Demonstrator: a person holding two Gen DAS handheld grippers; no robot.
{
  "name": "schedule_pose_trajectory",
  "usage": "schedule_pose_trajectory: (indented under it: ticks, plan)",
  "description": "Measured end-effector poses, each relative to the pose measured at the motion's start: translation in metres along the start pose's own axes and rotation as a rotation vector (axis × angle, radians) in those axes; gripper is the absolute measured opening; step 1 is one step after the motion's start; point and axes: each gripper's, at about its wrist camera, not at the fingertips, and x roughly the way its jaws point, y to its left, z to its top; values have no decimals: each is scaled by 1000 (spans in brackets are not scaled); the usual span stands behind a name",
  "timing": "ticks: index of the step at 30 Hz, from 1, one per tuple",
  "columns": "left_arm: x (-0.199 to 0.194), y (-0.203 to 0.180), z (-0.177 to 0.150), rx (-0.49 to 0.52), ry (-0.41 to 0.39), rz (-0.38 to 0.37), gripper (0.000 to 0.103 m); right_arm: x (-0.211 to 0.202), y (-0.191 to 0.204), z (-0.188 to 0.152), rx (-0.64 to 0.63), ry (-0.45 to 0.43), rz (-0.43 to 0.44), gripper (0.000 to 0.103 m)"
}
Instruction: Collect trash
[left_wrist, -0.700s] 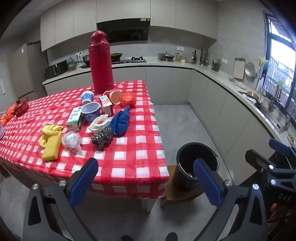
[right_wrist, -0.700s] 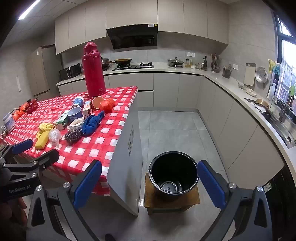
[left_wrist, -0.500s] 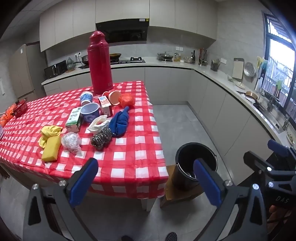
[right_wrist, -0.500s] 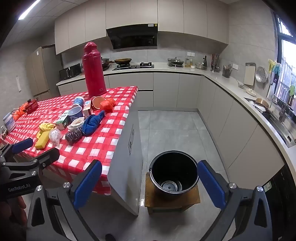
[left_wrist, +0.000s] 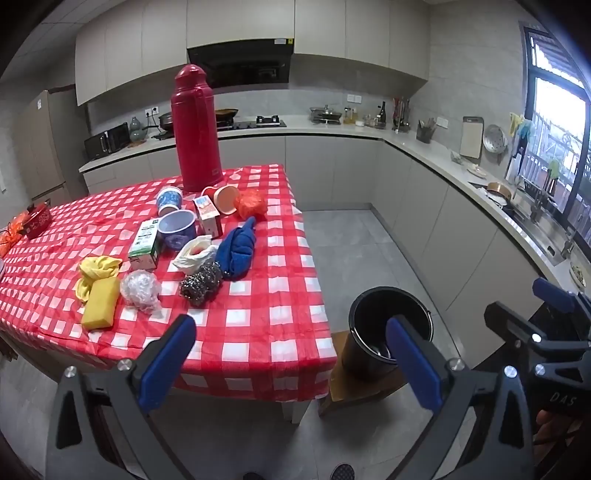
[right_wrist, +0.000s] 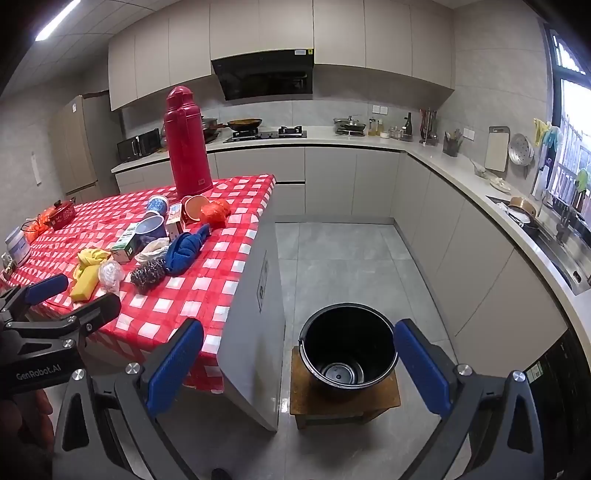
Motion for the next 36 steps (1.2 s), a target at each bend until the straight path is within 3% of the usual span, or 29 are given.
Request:
schedule_pose_trajectory:
  ticks: [36]
  plan:
    - [3,1,-7,5,9,-10,103,6,-1,-5,19,-4,0,103]
